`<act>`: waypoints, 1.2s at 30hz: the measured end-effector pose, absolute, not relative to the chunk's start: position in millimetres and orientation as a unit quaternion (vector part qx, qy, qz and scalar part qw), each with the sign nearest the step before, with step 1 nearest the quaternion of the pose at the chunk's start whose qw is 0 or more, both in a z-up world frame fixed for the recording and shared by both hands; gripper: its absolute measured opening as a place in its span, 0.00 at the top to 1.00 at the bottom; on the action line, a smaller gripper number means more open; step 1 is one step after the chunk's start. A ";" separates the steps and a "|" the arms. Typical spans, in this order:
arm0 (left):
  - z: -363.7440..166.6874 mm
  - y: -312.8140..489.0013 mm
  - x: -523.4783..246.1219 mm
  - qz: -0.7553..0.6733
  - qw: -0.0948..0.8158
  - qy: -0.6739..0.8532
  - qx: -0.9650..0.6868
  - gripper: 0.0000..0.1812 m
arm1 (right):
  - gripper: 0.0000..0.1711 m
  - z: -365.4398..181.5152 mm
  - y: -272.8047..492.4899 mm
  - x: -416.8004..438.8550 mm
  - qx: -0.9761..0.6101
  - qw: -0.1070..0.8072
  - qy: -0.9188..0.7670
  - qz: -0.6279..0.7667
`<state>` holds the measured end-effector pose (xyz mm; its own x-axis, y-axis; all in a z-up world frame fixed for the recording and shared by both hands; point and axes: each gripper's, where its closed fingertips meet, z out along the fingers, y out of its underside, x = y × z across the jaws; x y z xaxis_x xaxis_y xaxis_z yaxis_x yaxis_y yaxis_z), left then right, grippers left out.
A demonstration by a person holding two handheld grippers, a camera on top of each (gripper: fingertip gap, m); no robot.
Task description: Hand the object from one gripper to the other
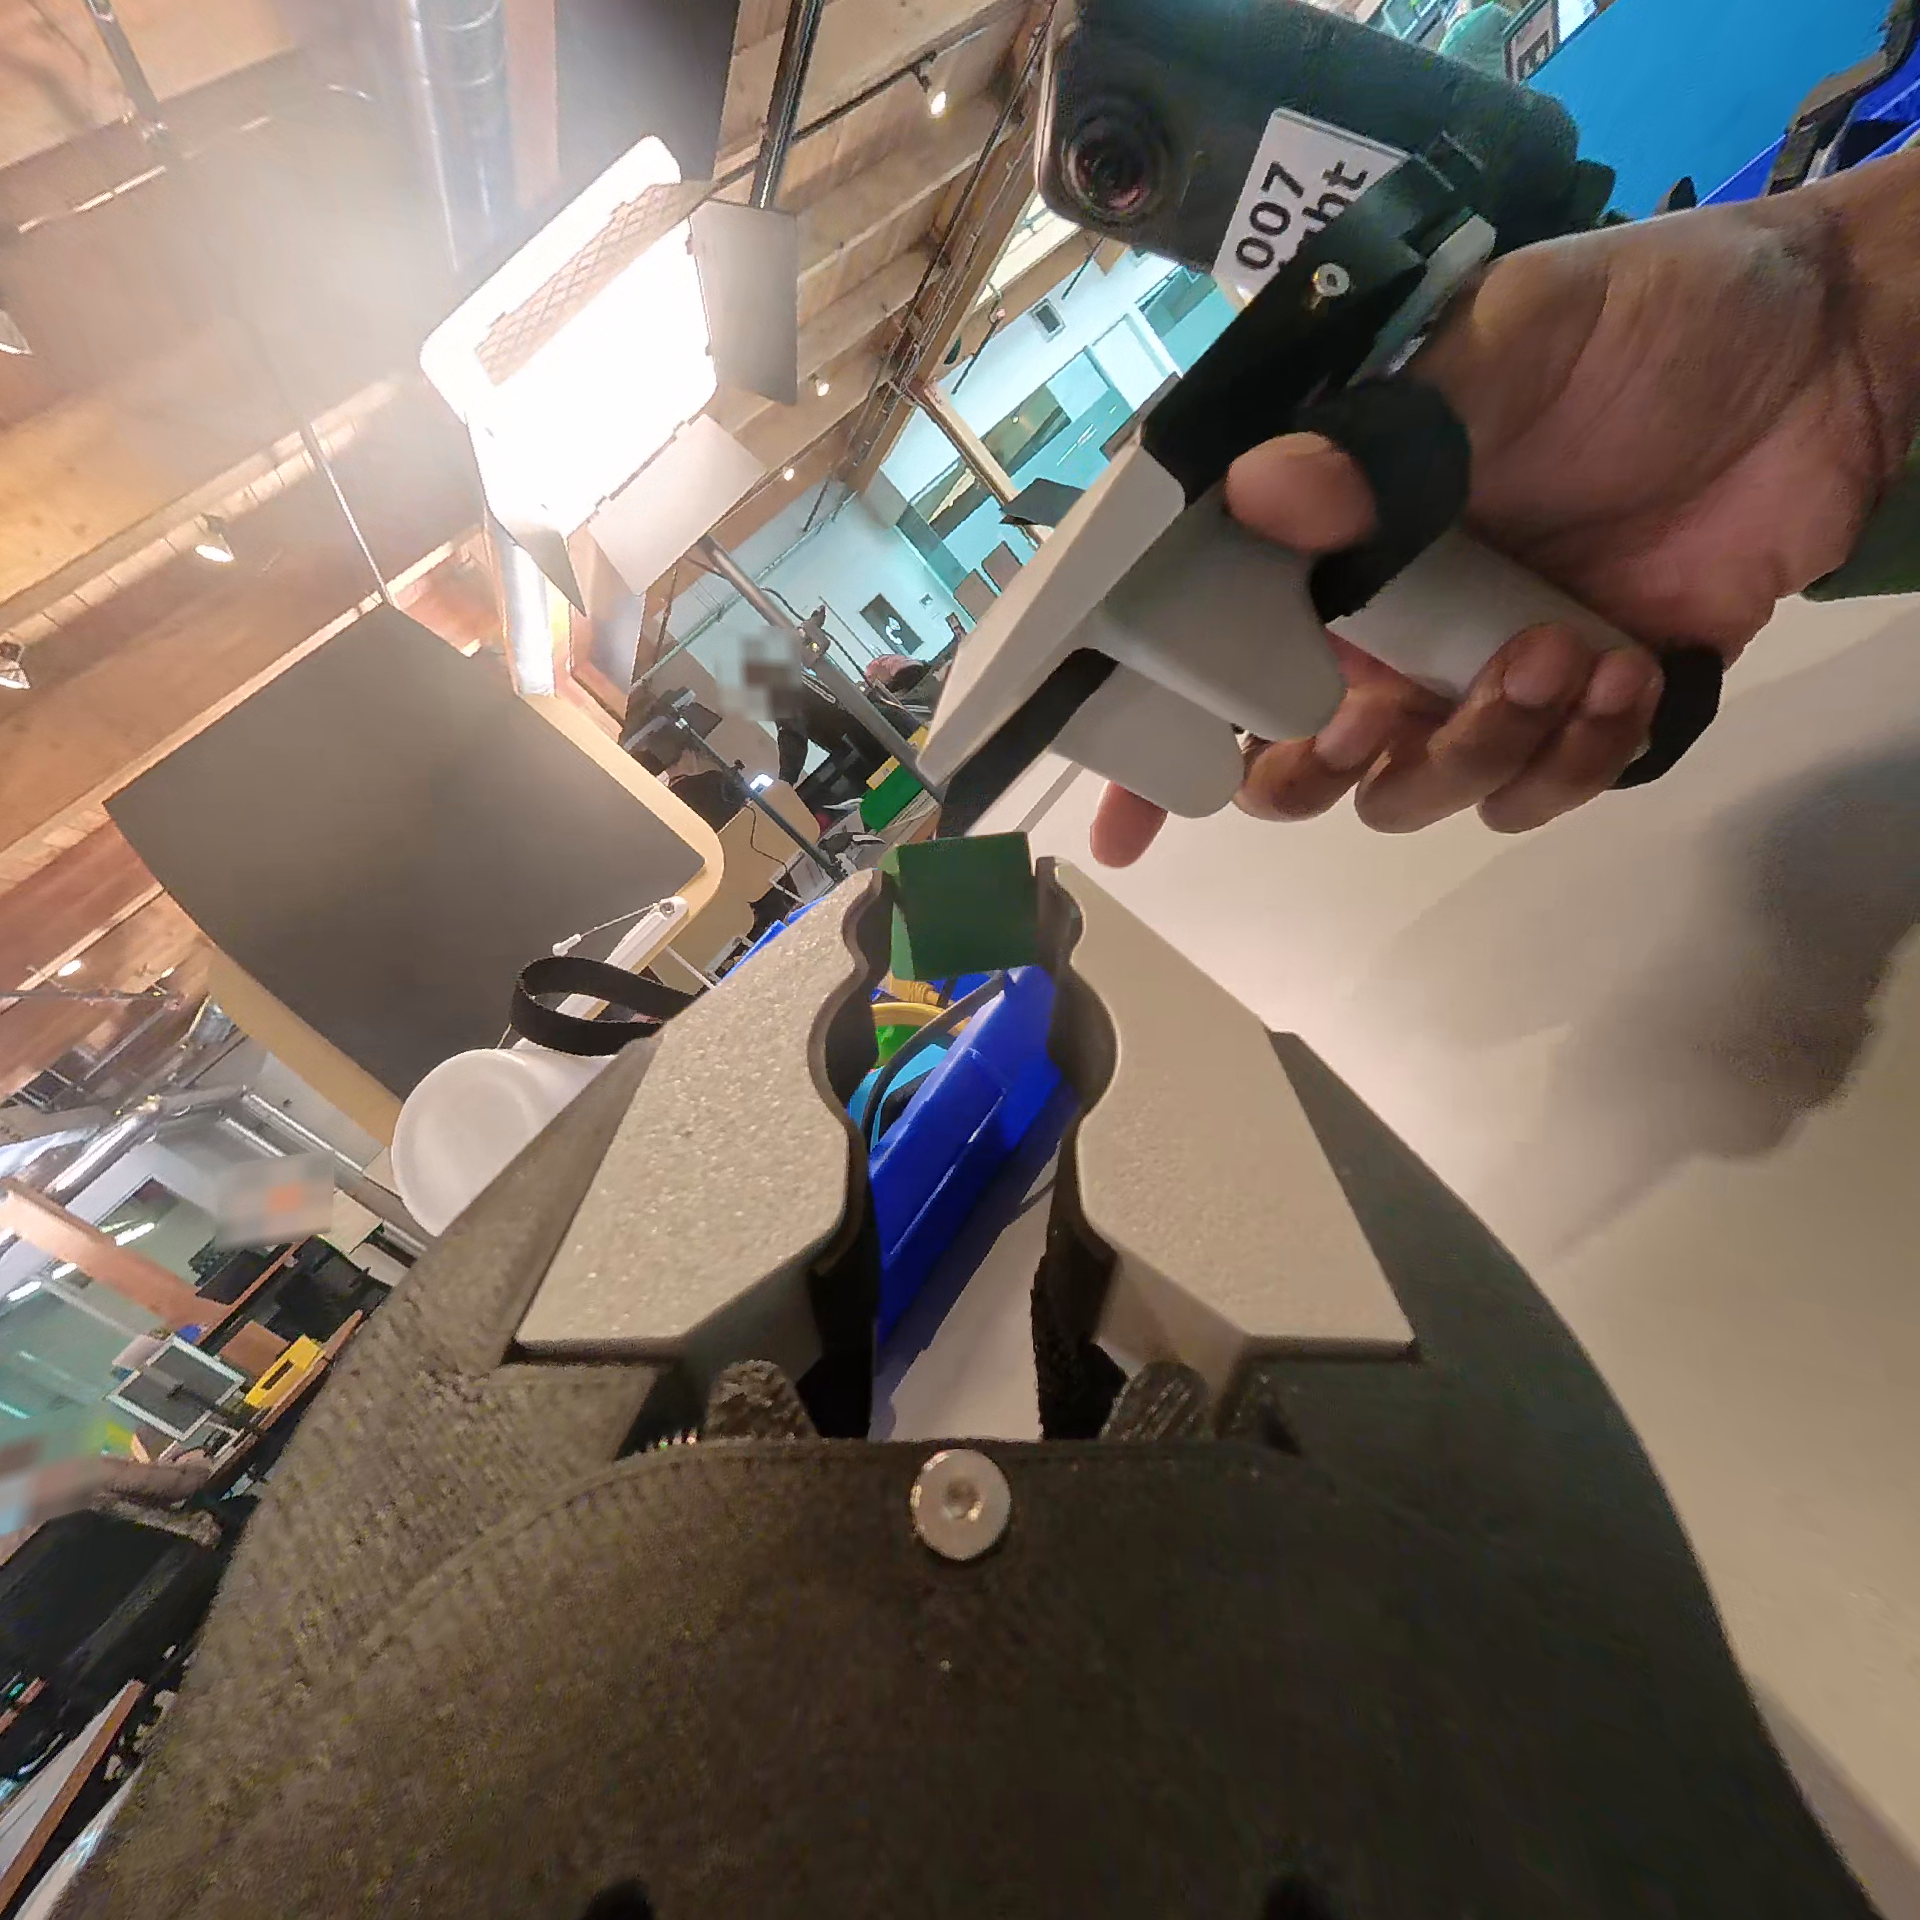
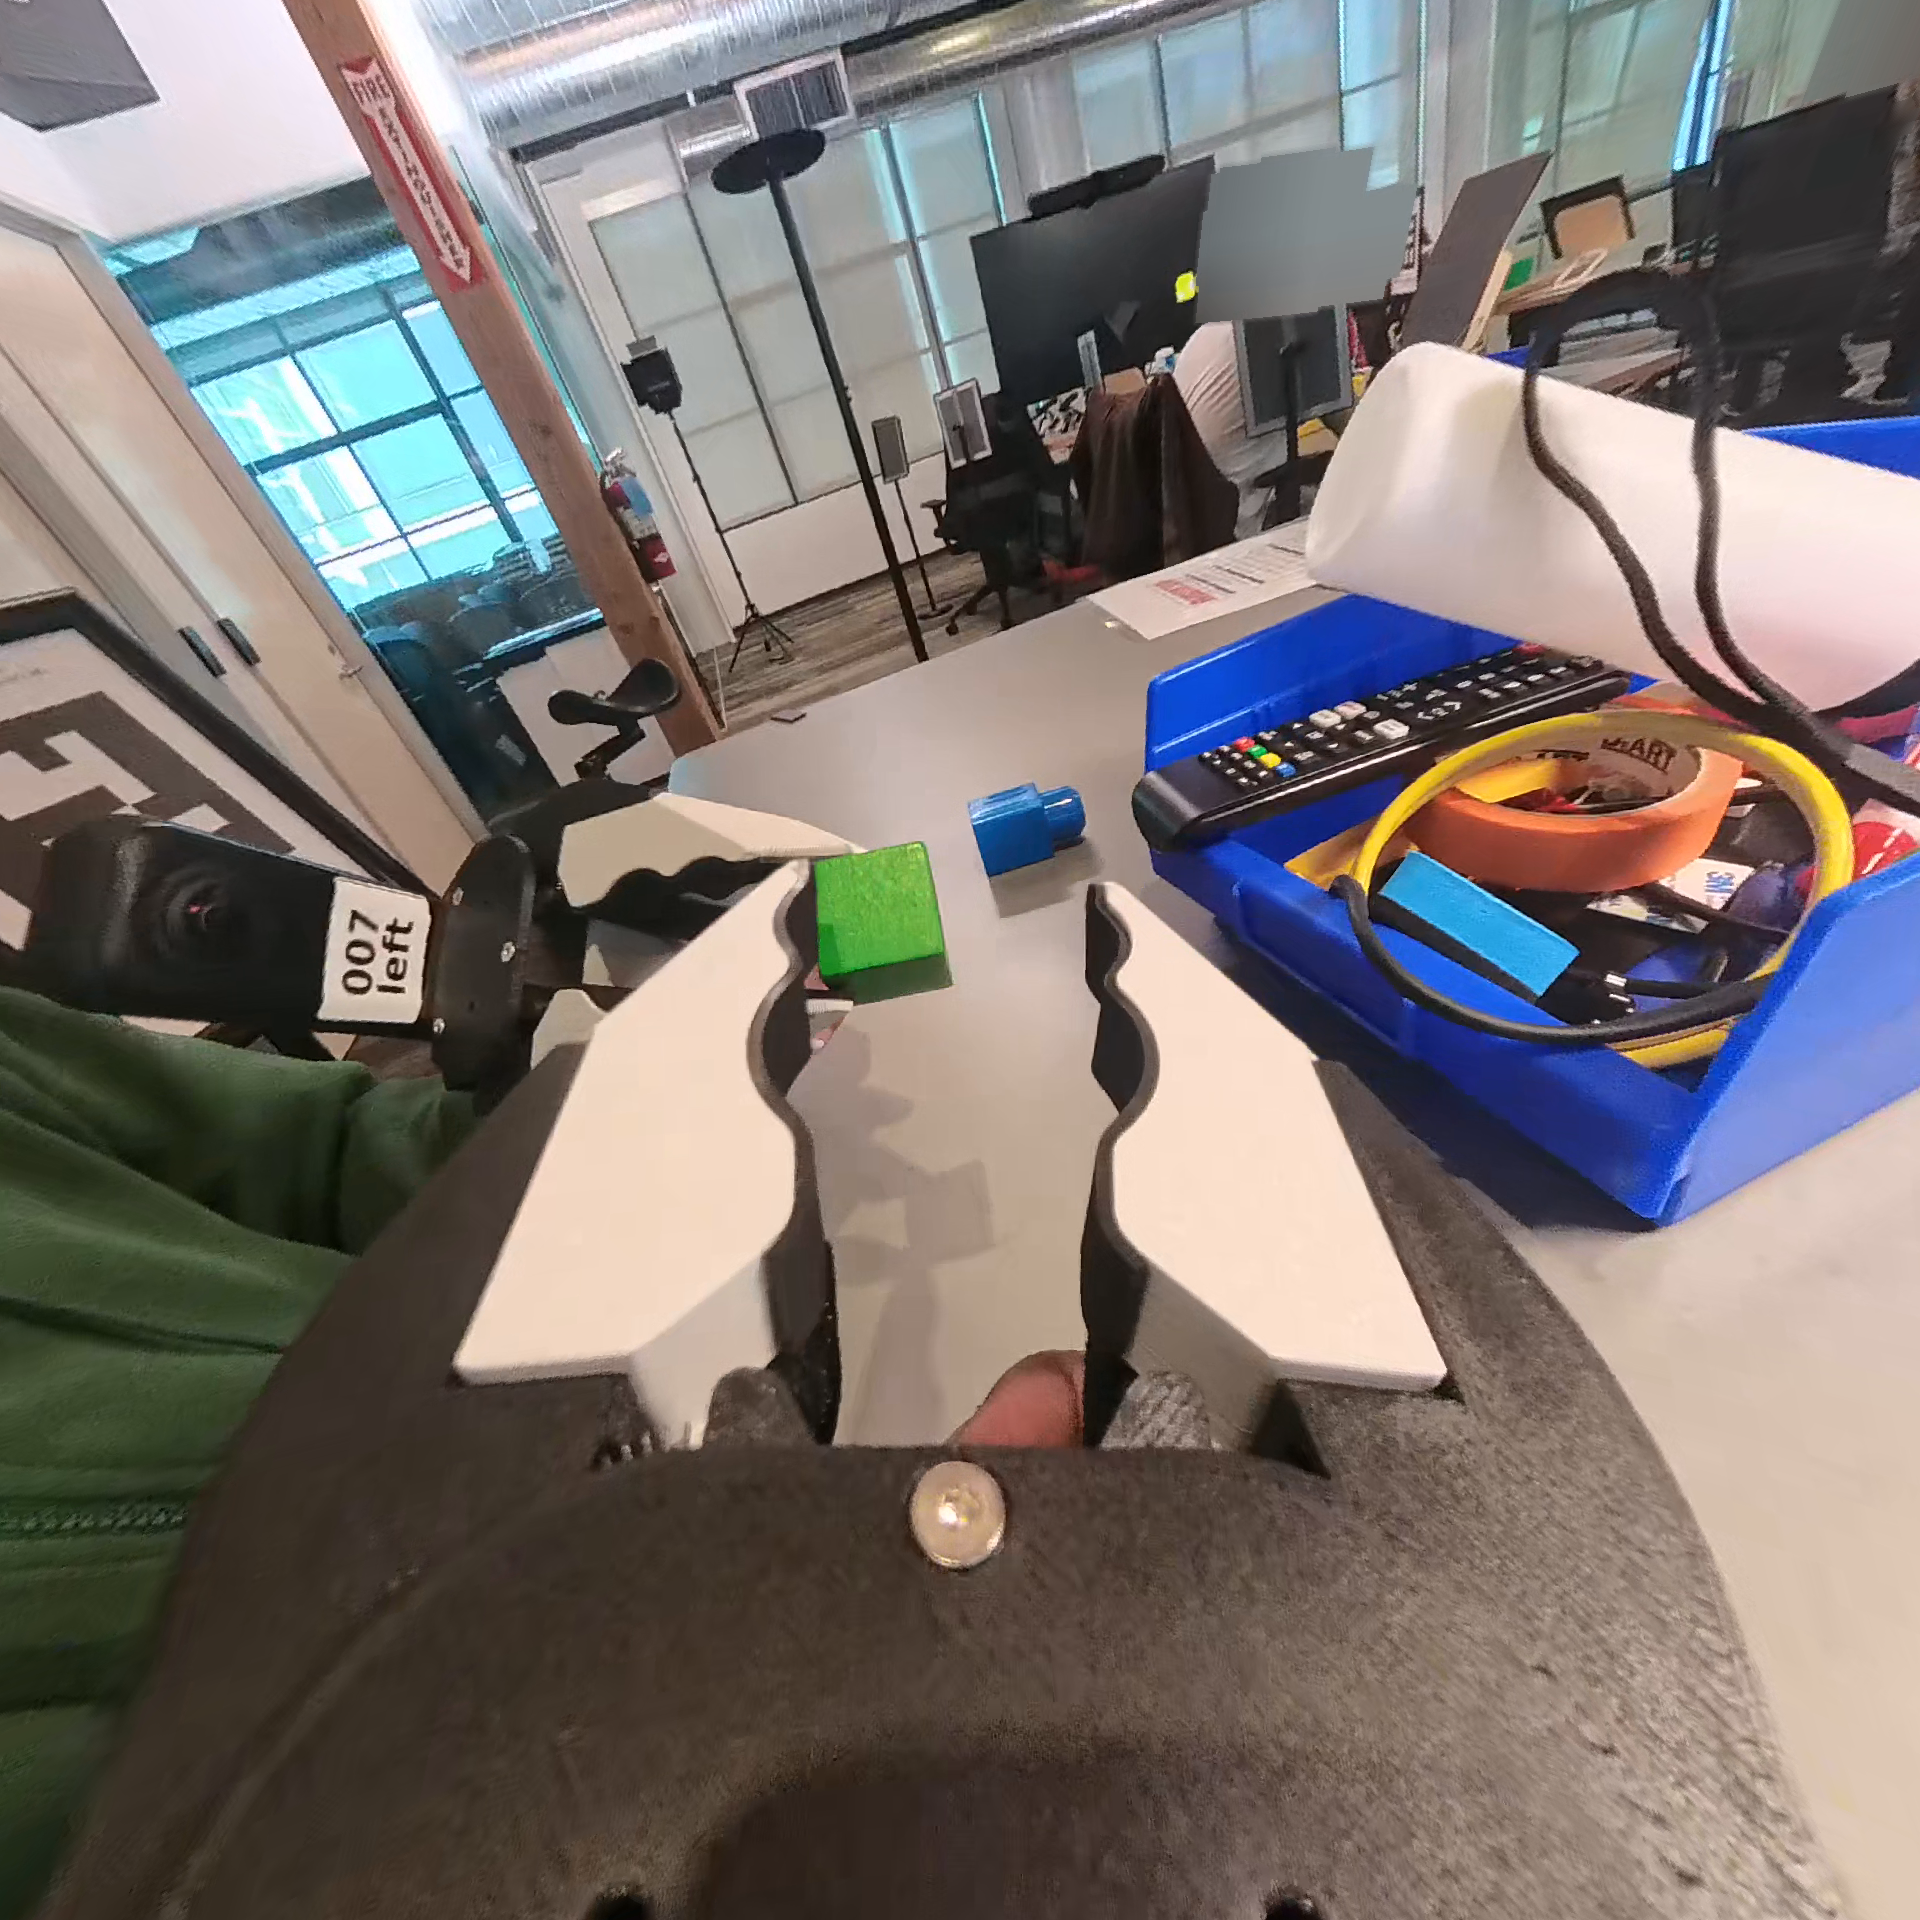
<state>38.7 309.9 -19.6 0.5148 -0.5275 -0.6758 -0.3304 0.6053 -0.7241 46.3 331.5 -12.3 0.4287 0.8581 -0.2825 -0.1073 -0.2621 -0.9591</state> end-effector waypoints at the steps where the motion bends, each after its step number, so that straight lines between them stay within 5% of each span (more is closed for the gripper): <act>1: -19.6 309.7 38.8 -0.066 0.751 0.489 -0.438 0.84 | 0.69 -13.0 330.9 45.5 -0.654 0.533 -0.290 0.451; 11: -22.4 308.8 41.2 -0.056 0.749 0.499 -0.432 0.84 | 0.70 -24.5 321.9 33.1 -0.658 0.523 -0.339 0.422; 16: -25.9 309.0 43.6 -0.049 0.744 0.507 -0.432 0.84 | 0.82 -35.7 323.0 27.9 -0.667 0.531 -0.370 0.370; 23: -28.2 322.4 37.6 -0.079 0.731 0.476 -0.483 0.86 | 0.84 -25.9 339.3 35.5 -0.638 0.624 -0.392 0.226; 36: -6.3 333.5 18.7 -0.420 0.635 0.315 -0.567 0.73 | 0.83 -8.9 361.5 54.6 -0.511 0.726 -0.431 -0.160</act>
